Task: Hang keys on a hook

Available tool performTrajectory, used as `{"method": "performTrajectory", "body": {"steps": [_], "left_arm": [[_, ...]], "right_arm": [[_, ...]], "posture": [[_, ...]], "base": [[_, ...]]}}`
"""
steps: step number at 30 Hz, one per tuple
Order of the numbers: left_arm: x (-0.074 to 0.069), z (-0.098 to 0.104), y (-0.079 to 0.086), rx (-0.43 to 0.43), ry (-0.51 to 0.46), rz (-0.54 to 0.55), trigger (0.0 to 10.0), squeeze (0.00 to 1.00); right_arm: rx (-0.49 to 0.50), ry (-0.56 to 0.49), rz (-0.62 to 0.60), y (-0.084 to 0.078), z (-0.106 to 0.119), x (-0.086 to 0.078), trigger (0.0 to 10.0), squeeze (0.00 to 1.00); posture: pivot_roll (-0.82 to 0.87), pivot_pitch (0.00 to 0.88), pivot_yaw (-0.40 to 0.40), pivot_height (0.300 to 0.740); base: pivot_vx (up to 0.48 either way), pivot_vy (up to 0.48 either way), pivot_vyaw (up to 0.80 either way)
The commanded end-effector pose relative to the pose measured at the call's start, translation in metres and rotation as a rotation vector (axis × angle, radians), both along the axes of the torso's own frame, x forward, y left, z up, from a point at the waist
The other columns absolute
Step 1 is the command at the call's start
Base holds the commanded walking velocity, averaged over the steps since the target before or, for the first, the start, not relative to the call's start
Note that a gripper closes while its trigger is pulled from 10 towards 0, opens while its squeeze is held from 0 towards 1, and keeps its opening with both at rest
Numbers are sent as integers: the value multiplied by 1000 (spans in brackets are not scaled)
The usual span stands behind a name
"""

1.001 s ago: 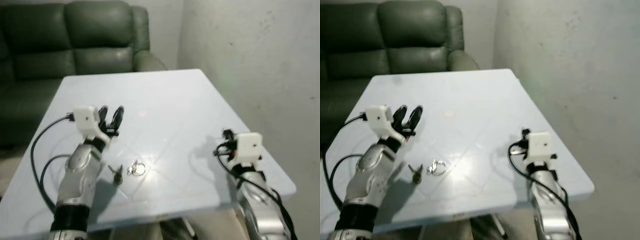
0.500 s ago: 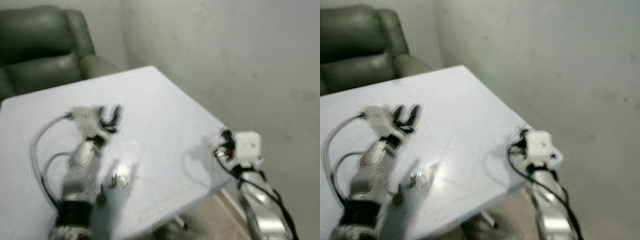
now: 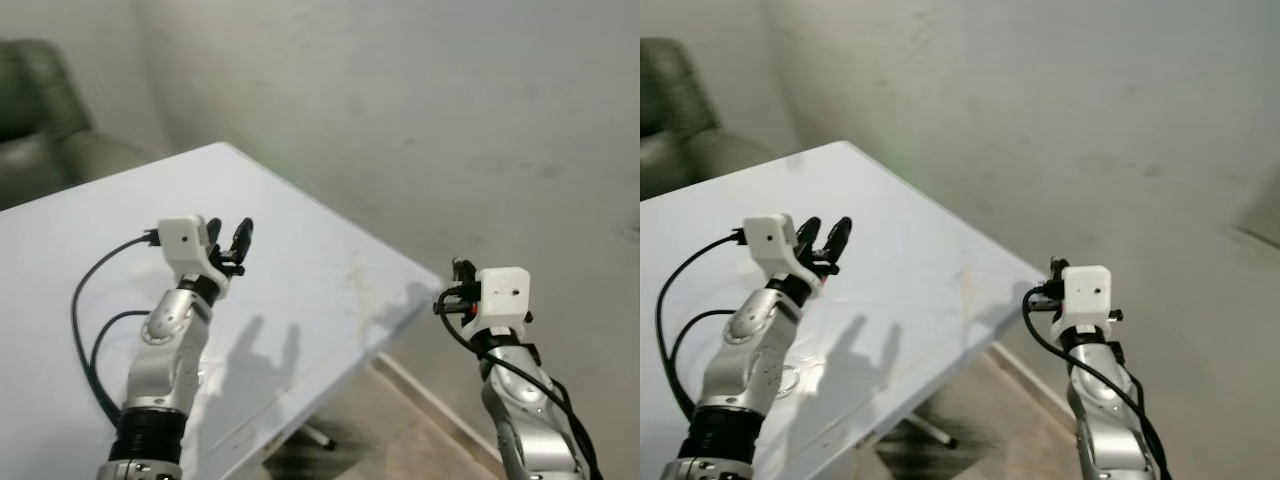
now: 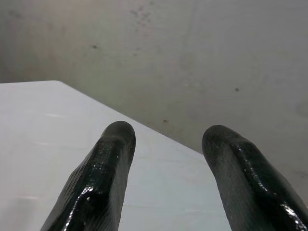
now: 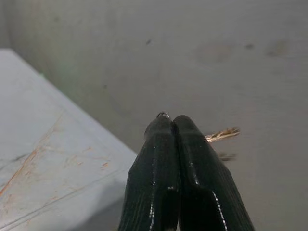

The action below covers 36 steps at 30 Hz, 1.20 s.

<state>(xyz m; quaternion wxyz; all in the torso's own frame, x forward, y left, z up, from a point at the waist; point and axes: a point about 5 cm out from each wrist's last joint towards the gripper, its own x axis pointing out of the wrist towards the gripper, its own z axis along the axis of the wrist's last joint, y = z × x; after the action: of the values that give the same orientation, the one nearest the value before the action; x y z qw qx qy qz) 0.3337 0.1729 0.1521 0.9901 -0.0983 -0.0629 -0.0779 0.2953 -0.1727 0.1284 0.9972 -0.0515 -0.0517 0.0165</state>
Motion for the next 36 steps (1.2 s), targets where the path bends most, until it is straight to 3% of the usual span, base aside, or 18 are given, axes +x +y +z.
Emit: {"method": "performTrajectory", "body": {"steps": [1,36], "left_arm": [[-1,7,-3,14,-25,-7,10000,0],[0,15,-1,43,-50,17,10000,0]], "right_arm": [[-6,-21,-13,-5,6,1,10000,0],[-3,-42,-18,-1,13,5,10000,0]], "posture": [[107,0,45,740],[115,0,47,740]], "base": [[0,0,-769],[0,0,-769]]}}
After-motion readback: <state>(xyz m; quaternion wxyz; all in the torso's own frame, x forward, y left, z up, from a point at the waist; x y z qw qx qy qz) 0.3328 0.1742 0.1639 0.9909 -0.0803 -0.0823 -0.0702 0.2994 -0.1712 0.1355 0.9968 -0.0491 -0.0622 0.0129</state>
